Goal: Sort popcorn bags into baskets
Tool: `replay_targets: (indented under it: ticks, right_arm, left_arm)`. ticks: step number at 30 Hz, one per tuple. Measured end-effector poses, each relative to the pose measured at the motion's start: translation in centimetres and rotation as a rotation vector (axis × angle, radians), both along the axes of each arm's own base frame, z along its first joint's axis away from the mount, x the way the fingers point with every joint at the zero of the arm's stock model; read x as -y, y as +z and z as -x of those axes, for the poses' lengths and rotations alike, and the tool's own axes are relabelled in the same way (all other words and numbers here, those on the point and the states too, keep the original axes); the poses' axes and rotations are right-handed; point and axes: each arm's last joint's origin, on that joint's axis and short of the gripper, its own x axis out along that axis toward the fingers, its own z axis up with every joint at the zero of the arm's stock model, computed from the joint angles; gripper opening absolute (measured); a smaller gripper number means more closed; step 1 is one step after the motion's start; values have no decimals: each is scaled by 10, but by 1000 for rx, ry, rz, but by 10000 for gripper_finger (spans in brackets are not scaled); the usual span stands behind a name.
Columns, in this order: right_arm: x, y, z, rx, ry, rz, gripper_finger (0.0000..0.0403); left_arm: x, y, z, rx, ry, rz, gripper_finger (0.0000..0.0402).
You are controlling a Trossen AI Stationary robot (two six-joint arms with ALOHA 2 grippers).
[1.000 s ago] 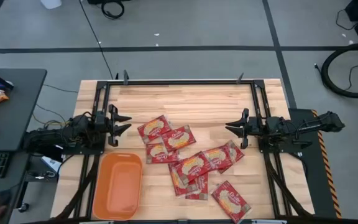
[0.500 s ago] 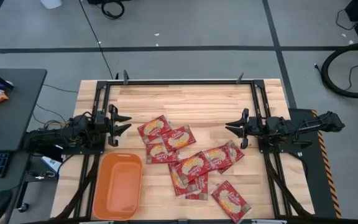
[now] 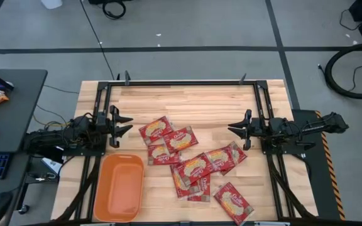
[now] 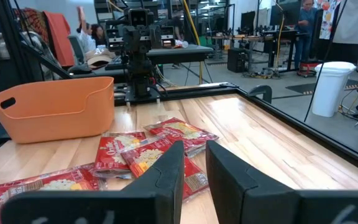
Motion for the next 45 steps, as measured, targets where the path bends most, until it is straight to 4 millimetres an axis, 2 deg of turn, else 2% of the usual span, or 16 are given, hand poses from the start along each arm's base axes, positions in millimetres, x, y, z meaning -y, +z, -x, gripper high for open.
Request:
replay_targets:
  ticks: [11,14,20,24,27,32,37,41,45]
  right_arm:
    - [0,0,0,0,0,0,73]
    - [0,0,0,0,0,0,73]
    - [0,0,0,0,0,0,73]
    - [0,0,0,0,0,0,73]
    - [0,0,0,0,0,0,73]
    - [0,0,0,0,0,0,73]
    - [0,0,0,-1,0,3,73]
    - [1,2,0,6,-35,87,73]
    - [4,15,1,135,-74,91,73]
  left_arm:
    - [0,0,0,0,0,0,141]
    - [0,5,1,58,-11,32,141]
    - [1,21,8,287,-144,346,141]
    - [1,25,10,366,-242,548,141]
    - [1,25,10,374,-273,622,141]
    - [1,27,11,400,-279,646,141]
    - [0,34,17,537,-321,772,141]
    - [-4,39,22,685,-296,911,141]
    - [-9,35,19,719,-127,986,141]
